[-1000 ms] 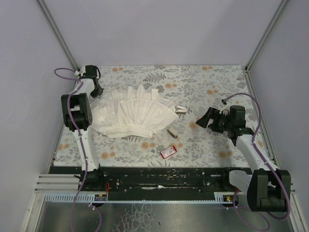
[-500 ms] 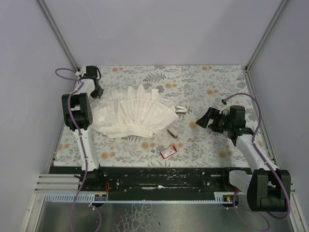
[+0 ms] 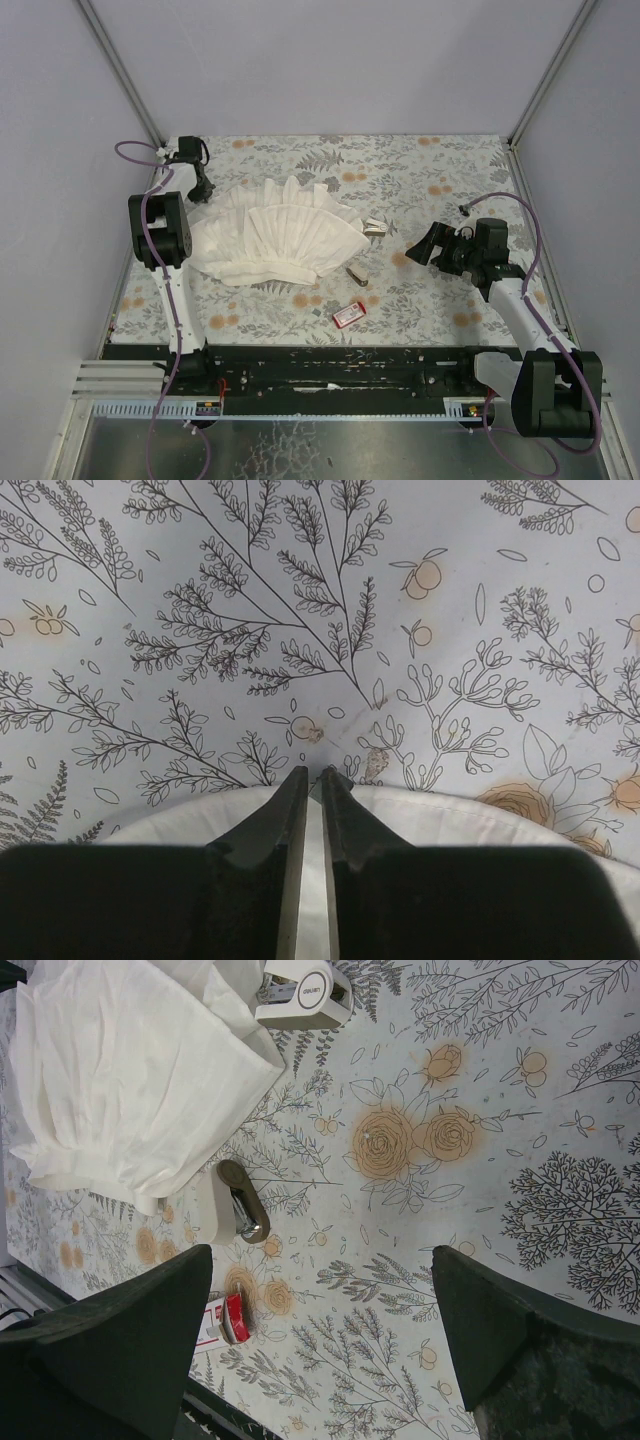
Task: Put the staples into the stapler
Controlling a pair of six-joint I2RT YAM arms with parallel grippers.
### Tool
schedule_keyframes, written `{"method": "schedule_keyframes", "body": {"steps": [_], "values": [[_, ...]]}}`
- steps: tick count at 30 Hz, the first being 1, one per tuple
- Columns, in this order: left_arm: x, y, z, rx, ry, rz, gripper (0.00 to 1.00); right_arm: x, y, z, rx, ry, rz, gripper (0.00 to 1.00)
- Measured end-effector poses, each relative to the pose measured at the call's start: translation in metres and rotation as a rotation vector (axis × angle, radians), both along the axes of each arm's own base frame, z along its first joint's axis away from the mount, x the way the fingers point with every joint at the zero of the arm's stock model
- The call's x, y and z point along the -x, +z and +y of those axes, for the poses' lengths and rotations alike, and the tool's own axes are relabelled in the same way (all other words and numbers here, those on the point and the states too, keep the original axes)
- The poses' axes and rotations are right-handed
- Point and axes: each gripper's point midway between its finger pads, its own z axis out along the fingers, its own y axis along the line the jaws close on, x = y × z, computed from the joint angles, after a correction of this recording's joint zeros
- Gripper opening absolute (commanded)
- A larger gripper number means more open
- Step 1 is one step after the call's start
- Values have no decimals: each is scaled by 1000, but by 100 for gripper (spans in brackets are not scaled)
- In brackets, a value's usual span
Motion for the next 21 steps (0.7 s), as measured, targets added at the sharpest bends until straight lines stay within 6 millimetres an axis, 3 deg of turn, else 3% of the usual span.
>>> {"method": "schedule_keyframes", "body": {"steps": [5, 16, 21], "values": [[0, 0, 0, -1, 0, -1, 0, 0, 0, 0, 0, 0, 0, 97], [-2, 2, -1, 11, 24, -22, 0, 0, 0, 0, 0, 0, 0, 97], [4, 12, -5, 33, 47, -50, 0, 0, 0, 0, 0, 0, 0, 97]]}}
